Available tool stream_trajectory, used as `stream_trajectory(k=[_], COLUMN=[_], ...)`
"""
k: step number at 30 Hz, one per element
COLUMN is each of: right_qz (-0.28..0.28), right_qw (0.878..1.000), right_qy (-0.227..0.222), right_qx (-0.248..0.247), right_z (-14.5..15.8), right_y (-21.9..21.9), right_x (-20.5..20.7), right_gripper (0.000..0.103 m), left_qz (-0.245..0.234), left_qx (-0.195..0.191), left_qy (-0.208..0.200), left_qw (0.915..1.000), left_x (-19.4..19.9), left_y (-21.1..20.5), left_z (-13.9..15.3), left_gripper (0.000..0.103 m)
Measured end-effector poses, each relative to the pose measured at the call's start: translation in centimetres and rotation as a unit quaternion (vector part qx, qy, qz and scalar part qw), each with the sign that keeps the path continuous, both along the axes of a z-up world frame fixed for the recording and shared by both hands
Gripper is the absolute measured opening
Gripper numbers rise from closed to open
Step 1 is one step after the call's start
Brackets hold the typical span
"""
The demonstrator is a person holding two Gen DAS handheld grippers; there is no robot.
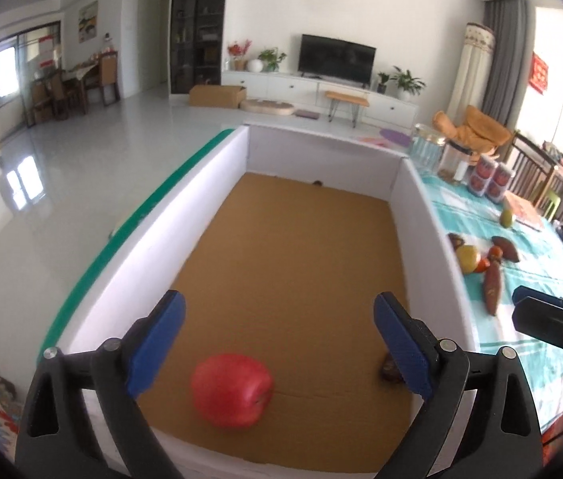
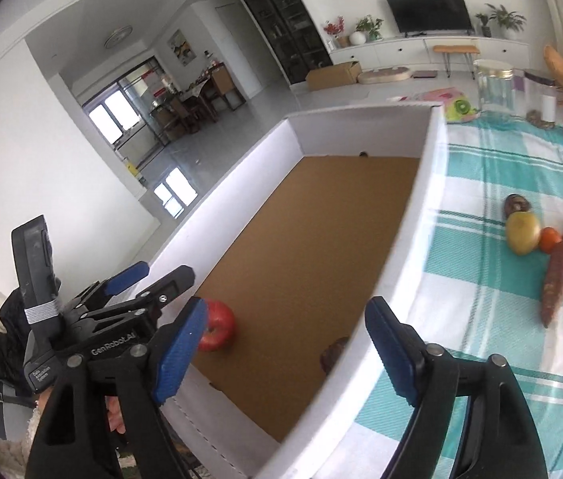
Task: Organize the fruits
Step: 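Open the left tool to drop the apple in the box, then move the left tool to the long sweet potato and grasp it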
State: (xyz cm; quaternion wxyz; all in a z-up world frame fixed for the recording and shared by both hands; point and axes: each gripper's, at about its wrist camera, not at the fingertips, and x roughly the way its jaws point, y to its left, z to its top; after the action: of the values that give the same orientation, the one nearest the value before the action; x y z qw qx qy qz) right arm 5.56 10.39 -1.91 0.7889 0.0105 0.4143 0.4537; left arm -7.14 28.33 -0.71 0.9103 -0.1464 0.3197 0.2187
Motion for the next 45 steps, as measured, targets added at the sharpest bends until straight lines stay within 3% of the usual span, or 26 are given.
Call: stream_trajectory(k=[3,6,12,14,17,19,24,27,45], right_qz=[-0.087,-0.192,-0.368,-0.398,-0.432,-0.437,-0.433,-0.431,-0.41], right_qw=[0.996,0.979,0.921,0.909,0.896,0.895,0.894,0.893,0.894], right_qy=[-0.02,-0.038,-0.021,-0.011,0.006,0.013,0.019,0.018,0.019], right_qx=[-0.01,-0.059,-0.124,-0.121,-0.102,-0.087,-0.112,-0.126,-0.18], right_z=[-0.5,-2.7,-7.4,-8.3,-9.1,-9.4,-10.5,-11.1,-11.8], right_y=[-6.3,-12.8,-25.6,-28.4,-31.1,-31.9,-30.9,-30.5,-28.6], right_x=[1.4,3.6,7.5,8.2,7.3,6.7,7.5,7.9,8.4], right_gripper=[0.098,0.099,0.099,0.099,0.099,0.099,0.099,0.099,0.103], left_qz=[-0.058,-0.14,-0.312,-0.331,-0.322,-0.301,-0.258,-0.253,-0.252], left_qx=[-0.022,-0.047,-0.092,-0.088,-0.062,-0.038,0.006,0.023,0.028], left_qy=[-0.027,-0.031,0.02,0.046,0.083,0.104,0.129,0.126,0.123], left_qw=[0.9977,0.9885,0.9454,0.9386,0.941,0.9473,0.9576,0.959,0.9594], left_x=[1.3,2.9,7.7,9.6,12.3,13.4,14.7,14.8,14.9], left_y=[-3.3,-8.1,-19.3,-22.0,-24.1,-24.5,-23.2,-22.7,-22.9], left_z=[1.1,1.6,-0.4,-2.3,-5.7,-7.9,-11.0,-11.7,-12.3], left_gripper=[0.097,0.097,0.097,0.097,0.097,0.097,0.097,0.097,0.101])
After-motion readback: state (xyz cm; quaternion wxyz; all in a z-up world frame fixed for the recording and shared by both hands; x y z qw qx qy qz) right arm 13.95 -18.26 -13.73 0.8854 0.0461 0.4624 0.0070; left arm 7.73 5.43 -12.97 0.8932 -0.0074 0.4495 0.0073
